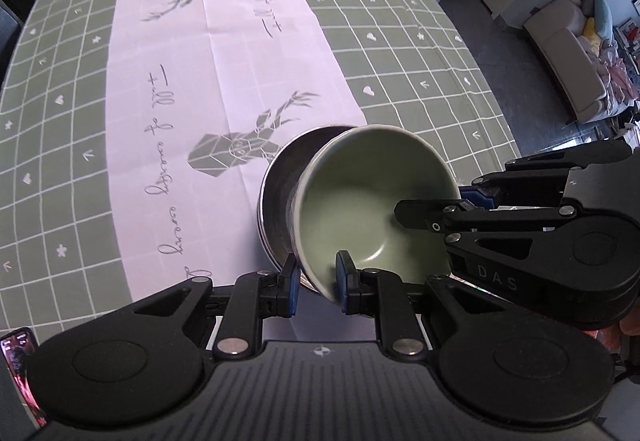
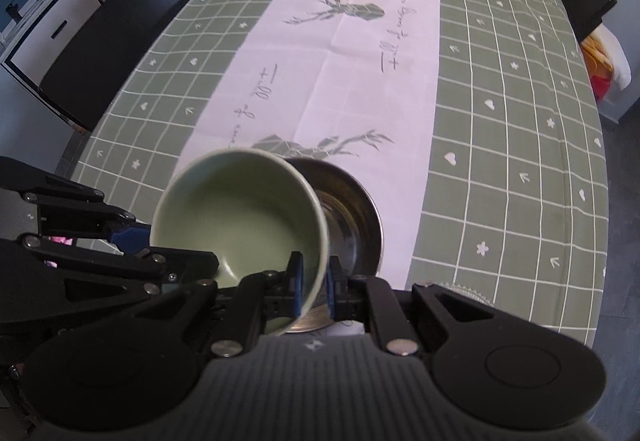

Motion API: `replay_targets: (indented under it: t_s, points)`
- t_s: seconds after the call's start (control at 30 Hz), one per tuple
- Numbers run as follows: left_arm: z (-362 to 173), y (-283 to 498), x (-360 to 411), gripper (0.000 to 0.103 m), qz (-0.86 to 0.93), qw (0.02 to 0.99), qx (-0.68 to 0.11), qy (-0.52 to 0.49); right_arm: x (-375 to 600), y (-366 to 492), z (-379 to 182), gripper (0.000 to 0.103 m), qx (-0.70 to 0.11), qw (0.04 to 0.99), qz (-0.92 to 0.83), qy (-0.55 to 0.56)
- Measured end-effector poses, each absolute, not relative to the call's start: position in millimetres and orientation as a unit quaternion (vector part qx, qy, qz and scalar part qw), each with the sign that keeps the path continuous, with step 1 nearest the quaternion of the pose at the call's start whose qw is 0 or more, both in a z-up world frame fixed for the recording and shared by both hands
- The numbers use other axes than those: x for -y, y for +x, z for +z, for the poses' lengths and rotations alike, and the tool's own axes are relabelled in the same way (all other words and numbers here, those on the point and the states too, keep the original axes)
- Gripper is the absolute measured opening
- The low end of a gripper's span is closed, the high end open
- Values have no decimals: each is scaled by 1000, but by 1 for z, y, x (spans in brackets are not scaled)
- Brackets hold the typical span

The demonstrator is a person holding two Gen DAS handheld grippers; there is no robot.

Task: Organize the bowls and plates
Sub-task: 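Lower the green bowl into the orange bowl and open both tools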

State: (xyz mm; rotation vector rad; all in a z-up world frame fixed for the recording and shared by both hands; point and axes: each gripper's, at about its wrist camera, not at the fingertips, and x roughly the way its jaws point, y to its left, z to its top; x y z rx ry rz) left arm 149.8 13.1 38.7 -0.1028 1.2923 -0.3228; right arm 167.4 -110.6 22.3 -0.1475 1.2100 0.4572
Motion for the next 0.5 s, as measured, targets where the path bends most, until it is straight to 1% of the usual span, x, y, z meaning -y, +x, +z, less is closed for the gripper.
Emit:
replay_targets:
  t_s: [0.5]
  points:
    - [12, 175, -10, 21, -137, 756, -638, -56, 115, 190, -10, 9, -587, 779, 210, -64]
